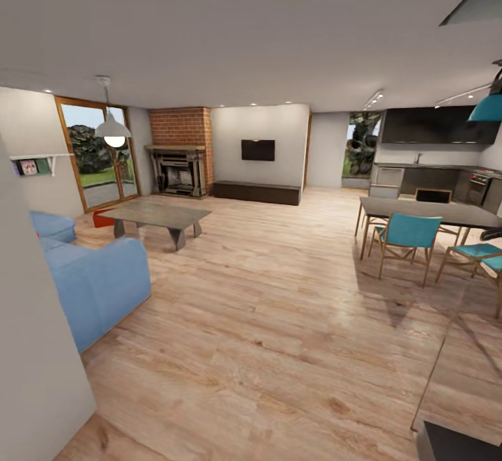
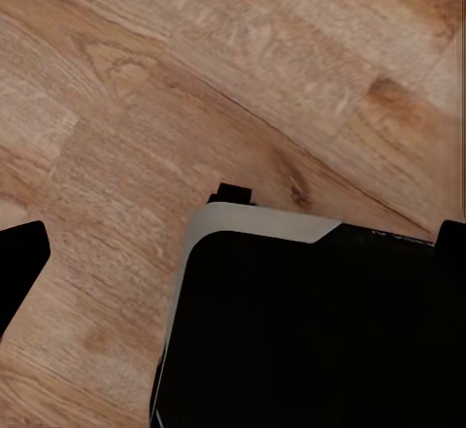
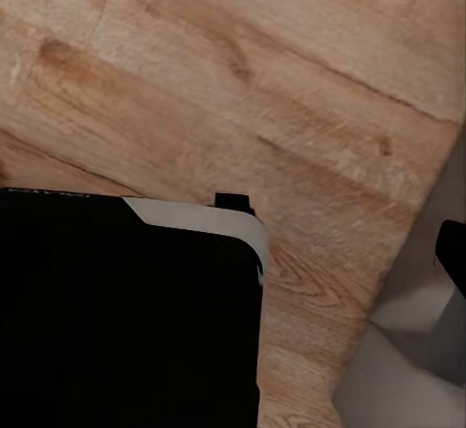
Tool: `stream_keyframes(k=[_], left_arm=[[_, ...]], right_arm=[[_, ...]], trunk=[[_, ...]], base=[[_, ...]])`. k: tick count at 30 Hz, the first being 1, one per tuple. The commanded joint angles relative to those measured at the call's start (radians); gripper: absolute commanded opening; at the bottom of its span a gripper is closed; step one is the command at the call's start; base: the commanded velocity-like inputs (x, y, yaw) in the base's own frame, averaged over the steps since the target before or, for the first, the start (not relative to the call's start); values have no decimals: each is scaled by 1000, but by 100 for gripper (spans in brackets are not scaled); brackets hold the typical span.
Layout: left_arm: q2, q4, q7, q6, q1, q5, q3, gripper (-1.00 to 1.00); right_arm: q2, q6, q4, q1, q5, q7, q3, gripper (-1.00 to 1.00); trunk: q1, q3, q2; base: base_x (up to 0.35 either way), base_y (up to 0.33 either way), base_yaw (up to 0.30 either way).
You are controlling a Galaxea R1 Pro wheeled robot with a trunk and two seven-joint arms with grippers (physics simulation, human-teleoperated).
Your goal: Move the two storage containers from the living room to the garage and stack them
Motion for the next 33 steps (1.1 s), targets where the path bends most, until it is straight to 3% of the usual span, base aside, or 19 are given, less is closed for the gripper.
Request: stream_keyframes(k=[1, 33], left_arm=[[0, 1, 2, -4, 0, 7, -3, 100], [0, 1, 2, -9, 0, 9, -3, 100]], right_arm=[[0, -5, 3, -1, 1, -5, 8, 100], [4, 1, 3, -1, -5, -5, 13, 100]], trunk=[[1, 0, -1], [1, 0, -1]], base=[[323, 0, 0], [323, 0, 0]])
